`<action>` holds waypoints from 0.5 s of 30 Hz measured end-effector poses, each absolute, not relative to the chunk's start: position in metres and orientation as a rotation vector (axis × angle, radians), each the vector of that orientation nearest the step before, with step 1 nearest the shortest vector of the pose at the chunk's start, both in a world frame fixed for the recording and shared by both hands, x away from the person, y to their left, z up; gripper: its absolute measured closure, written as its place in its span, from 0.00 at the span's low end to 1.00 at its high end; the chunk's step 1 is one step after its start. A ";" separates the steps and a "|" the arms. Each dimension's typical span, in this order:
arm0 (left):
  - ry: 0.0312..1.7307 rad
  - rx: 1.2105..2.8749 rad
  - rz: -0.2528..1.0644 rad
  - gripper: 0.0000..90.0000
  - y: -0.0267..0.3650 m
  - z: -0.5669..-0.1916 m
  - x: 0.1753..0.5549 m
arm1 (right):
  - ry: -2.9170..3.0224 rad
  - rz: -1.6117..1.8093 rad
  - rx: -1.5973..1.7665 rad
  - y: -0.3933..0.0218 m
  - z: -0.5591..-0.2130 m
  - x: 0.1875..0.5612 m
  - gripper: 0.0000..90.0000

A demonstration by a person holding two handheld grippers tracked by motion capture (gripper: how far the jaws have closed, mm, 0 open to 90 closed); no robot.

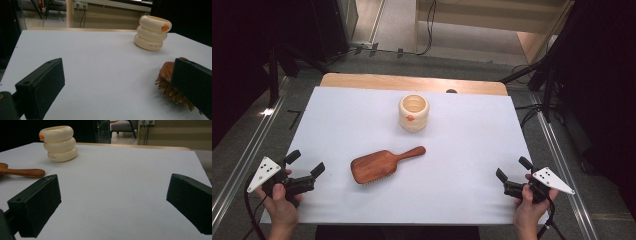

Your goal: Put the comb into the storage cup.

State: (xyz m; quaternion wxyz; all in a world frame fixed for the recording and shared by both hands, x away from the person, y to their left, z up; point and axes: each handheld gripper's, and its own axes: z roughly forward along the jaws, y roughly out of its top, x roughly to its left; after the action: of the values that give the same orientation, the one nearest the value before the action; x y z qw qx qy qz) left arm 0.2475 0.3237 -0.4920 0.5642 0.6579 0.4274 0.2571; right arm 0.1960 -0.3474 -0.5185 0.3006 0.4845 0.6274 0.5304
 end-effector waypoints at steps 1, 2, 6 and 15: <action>1.006 1.548 0.605 0.00 0.324 -0.492 0.247 | 1.665 1.407 1.286 -0.347 -0.518 0.196 0.00; 1.007 1.548 0.608 0.00 0.324 -0.492 0.247 | 1.669 1.399 1.282 -0.347 -0.518 0.196 0.00; 1.004 1.549 0.609 0.00 0.323 -0.492 0.247 | 1.684 1.388 1.285 -0.346 -0.516 0.196 0.00; 0.996 1.570 0.626 0.00 0.321 -0.492 0.246 | 1.770 1.404 1.222 -0.330 -0.495 0.202 0.00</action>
State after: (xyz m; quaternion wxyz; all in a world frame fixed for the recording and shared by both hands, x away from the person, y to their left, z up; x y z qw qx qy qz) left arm 0.2460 0.3209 -0.4918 0.5563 0.6649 0.4221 0.2653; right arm 0.2022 -0.3298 -0.4947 0.2827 0.4565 0.6609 0.5244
